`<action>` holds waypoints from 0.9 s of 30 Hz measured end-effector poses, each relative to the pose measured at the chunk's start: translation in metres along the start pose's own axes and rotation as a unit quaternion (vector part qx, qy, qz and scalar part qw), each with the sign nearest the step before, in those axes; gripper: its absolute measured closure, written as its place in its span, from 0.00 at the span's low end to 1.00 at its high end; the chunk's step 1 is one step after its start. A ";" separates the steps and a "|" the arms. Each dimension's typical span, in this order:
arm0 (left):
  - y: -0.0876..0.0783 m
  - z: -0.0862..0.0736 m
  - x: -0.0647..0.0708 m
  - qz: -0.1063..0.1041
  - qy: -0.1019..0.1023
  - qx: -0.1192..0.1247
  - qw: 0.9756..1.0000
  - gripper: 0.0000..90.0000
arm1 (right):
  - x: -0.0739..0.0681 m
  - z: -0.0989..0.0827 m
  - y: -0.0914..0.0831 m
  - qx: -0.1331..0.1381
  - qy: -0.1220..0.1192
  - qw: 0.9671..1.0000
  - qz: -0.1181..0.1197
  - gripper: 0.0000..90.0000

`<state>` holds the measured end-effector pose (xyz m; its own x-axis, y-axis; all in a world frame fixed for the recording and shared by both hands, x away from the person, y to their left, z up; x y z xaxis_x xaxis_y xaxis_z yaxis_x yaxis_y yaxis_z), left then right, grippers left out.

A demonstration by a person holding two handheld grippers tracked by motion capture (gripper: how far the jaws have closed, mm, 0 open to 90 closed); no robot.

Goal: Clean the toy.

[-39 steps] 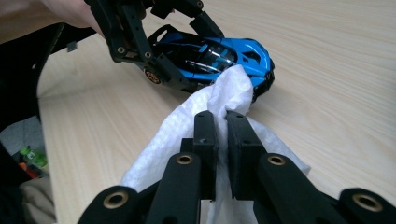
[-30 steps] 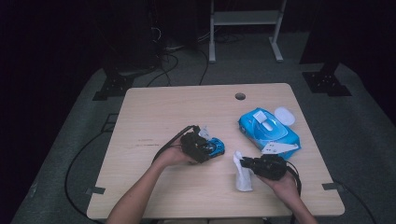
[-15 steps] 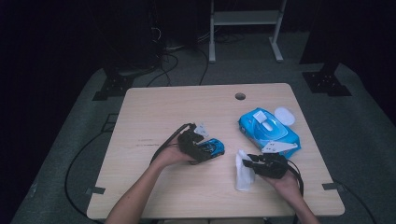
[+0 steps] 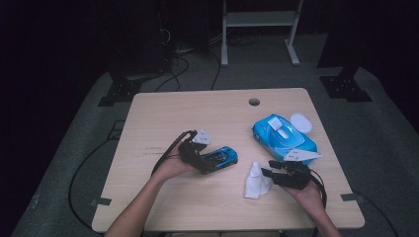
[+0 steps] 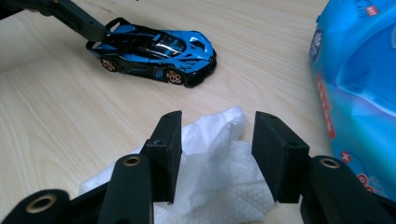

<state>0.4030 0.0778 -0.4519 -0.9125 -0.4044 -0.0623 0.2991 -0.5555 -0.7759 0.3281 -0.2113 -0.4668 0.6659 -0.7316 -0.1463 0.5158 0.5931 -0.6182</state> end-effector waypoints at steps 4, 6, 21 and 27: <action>-0.008 -0.003 0.001 0.005 -0.007 0.014 1.000 0.15 | 0.002 0.000 -0.005 0.003 0.001 1.000 -0.007 0.55; -0.011 -0.005 0.002 0.006 -0.008 0.018 1.000 0.15 | 0.004 -0.001 -0.007 0.006 0.002 1.000 -0.009 0.54; -0.030 -0.019 0.008 0.011 -0.016 0.043 0.999 0.14 | 0.008 -0.006 -0.018 0.012 0.003 1.000 -0.004 0.52; -0.037 -0.025 0.009 0.017 -0.019 0.052 0.998 0.13 | 0.006 -0.008 -0.020 0.010 -0.003 1.000 0.000 0.51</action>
<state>0.3762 0.1130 -0.4395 -0.8906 -0.4506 -0.0614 0.3588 -0.6133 -0.7036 0.3173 -0.2299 -0.4611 0.6689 -0.7297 -0.1416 0.5270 0.6000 -0.6019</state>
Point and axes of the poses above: each handheld gripper's, and its own axes: y roughly forward along the jaws, z roughly out of its top, x roughly to its right, the point moved 4 cm from there along y, roughly forward along the jaws, and after that the axes turned 4 degrees about -x, right-handed, at the moved point
